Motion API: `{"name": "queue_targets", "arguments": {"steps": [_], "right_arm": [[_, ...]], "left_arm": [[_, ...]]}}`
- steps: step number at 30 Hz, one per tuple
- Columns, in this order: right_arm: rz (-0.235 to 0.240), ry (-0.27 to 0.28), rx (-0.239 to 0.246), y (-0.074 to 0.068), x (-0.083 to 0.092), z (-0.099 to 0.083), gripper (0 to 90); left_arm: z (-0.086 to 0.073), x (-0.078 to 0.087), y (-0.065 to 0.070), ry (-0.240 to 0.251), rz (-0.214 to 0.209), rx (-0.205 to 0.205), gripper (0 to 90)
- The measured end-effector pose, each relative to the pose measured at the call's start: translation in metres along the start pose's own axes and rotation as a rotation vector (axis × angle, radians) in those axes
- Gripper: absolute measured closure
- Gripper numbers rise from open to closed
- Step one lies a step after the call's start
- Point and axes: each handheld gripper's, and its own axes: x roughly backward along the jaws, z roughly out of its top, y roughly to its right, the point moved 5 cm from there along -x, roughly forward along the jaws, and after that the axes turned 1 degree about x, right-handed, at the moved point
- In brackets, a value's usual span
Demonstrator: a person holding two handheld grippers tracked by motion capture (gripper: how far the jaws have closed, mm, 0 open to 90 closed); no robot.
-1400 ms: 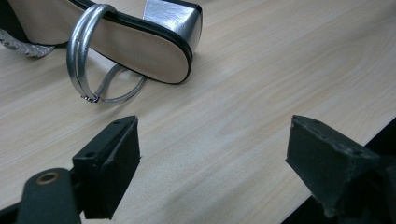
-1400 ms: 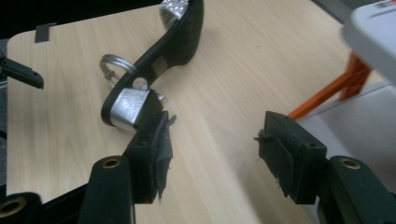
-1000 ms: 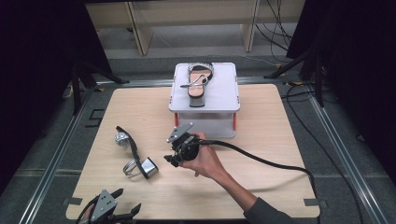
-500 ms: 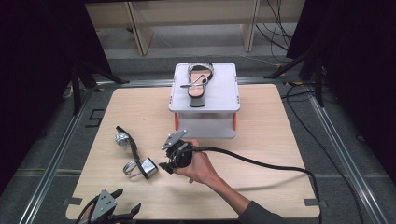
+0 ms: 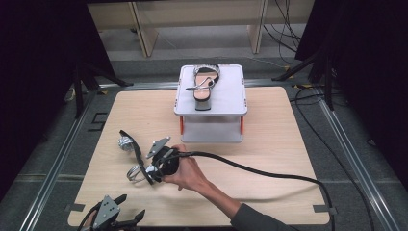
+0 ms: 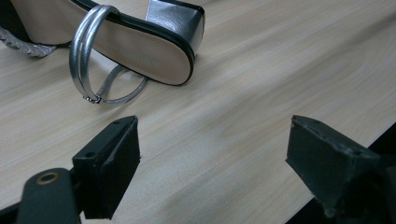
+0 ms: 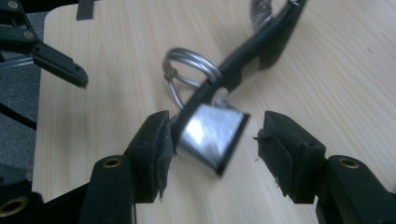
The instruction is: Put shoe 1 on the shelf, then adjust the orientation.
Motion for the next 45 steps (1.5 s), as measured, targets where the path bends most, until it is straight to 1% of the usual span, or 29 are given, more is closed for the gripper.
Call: {"name": "queue_targets", "arguments": {"steps": [1, 3, 4, 6, 8, 9, 12, 13, 15, 17, 18, 19, 20, 22, 24, 25, 27, 31, 32, 33, 34, 35, 37, 38, 39, 40, 42, 43, 45], "right_arm": [[0.015, 0.004, -0.016, -0.003, -0.004, 0.003, 44.4], [0.021, -0.012, -0.016, -0.003, -0.007, 0.005, 44.0], [0.007, -0.027, -0.001, -0.003, -0.011, 0.006, 43.9], [0.025, -0.013, -0.034, -0.004, -0.019, 0.010, 45.3], [0.016, -0.022, -0.036, -0.002, -0.021, 0.009, 45.1], [0.007, -0.043, -0.053, -0.001, -0.023, 0.006, 45.0], [0.010, -0.034, -0.053, -0.001, -0.024, 0.006, 45.0], [0.014, -0.015, -0.057, -0.002, -0.026, 0.008, 45.2], [0.019, -0.005, -0.057, -0.002, -0.027, 0.008, 45.2], [0.001, -0.017, -0.011, -0.006, -0.033, 0.012, 43.2], [0.011, -0.024, 0.004, -0.010, -0.037, 0.015, 43.7], [0.024, -0.035, 0.008, -0.014, -0.041, 0.017, 43.6], [0.011, -0.051, 0.015, -0.015, -0.045, 0.018, 44.4], [-0.008, -0.082, 0.002, -0.014, -0.053, 0.017, 46.3], [-0.014, -0.091, -0.006, -0.012, -0.056, 0.015, 47.8], [-0.023, -0.091, -0.001, -0.006, -0.059, 0.012, 52.0], [-0.033, -0.096, 0.006, -0.004, -0.060, 0.012, 53.5], [-0.020, -0.089, -0.007, -0.004, -0.059, 0.013, 54.1], [-0.019, -0.092, -0.031, -0.004, -0.058, 0.012, 54.6], [-0.022, -0.087, -0.015, -0.002, -0.059, 0.012, 55.1], [-0.016, -0.089, -0.040, -0.003, -0.058, 0.012, 55.6], [-0.014, -0.089, -0.057, 0.001, -0.056, 0.011, 58.0], [0.008, -0.086, -0.072, 0.007, -0.053, 0.010, 60.6], [0.013, -0.076, -0.087, 0.011, -0.051, 0.008, 61.8], [0.013, -0.076, -0.087, 0.011, -0.051, 0.008, 61.8], [0.030, -0.067, -0.137, 0.017, -0.045, 0.005, 65.4], [0.030, -0.063, -0.145, 0.022, -0.042, 0.003, 66.8], [0.059, -0.058, -0.160, 0.028, -0.033, -0.003, 70.8], [0.051, -0.045, -0.185, 0.036, -0.025, -0.009, 73.9]], "left_arm": [[0.000, 0.000, 0.000, 0.003, -0.001, 0.002, 16.8], [0.000, 0.001, 0.000, 0.009, 0.001, -0.001, 16.8], [0.000, 0.001, 0.000, 0.008, 0.002, -0.001, 16.8], [0.000, 0.001, 0.001, 0.009, -0.001, 0.002, 16.8], [0.000, 0.001, 0.001, 0.010, 0.000, 0.003, 16.8], [0.000, 0.001, 0.001, 0.009, 0.000, 0.002, 16.8], [0.000, 0.001, 0.001, 0.011, 0.001, 0.003, 16.8], [0.000, 0.001, 0.001, 0.005, -0.001, 0.002, 16.8], [0.000, 0.001, 0.001, 0.005, -0.002, 0.004, 16.8], [0.000, 0.001, 0.001, 0.003, 0.000, 0.001, 16.8], [0.000, 0.000, 0.001, 0.006, 0.002, -0.001, 16.8], [-0.001, 0.000, -0.001, -0.006, 0.011, -0.015, 16.8], [-0.001, 0.001, -0.001, -0.008, 0.003, -0.016, 16.8], [-0.001, 0.002, -0.001, -0.017, 0.004, -0.021, 16.8], [-0.001, 0.001, -0.001, -0.012, 0.003, -0.018, 16.8], [-0.001, 0.001, -0.001, -0.002, -0.002, -0.017, 16.8], [-0.002, 0.001, 0.000, -0.010, -0.002, -0.021, 16.8], [-0.001, 0.002, 0.001, -0.003, -0.003, -0.013, 16.8], [-0.002, 0.002, 0.000, -0.008, 0.003, -0.017, 16.8], [-0.002, 0.002, 0.000, -0.004, 0.004, -0.018, 16.8], [-0.002, 0.003, -0.001, -0.005, 0.005, -0.022, 16.8], [-0.001, 0.002, 0.001, 0.011, -0.004, -0.005, 16.8], [-0.001, 0.002, 0.001, 0.010, -0.004, -0.006, 16.8], [-0.002, 0.002, 0.000, 0.001, 0.000, -0.015, 16.8], [-0.002, 0.002, 0.000, 0.001, 0.000, -0.015, 16.8], [-0.002, 0.002, -0.001, 0.004, 0.002, -0.019, 16.8], [-0.002, 0.002, -0.001, 0.001, 0.004, -0.022, 16.8], [-0.001, 0.002, 0.001, 0.006, -0.003, -0.010, 16.8], [-0.001, 0.003, 0.000, 0.002, -0.001, -0.016, 16.8]]}}
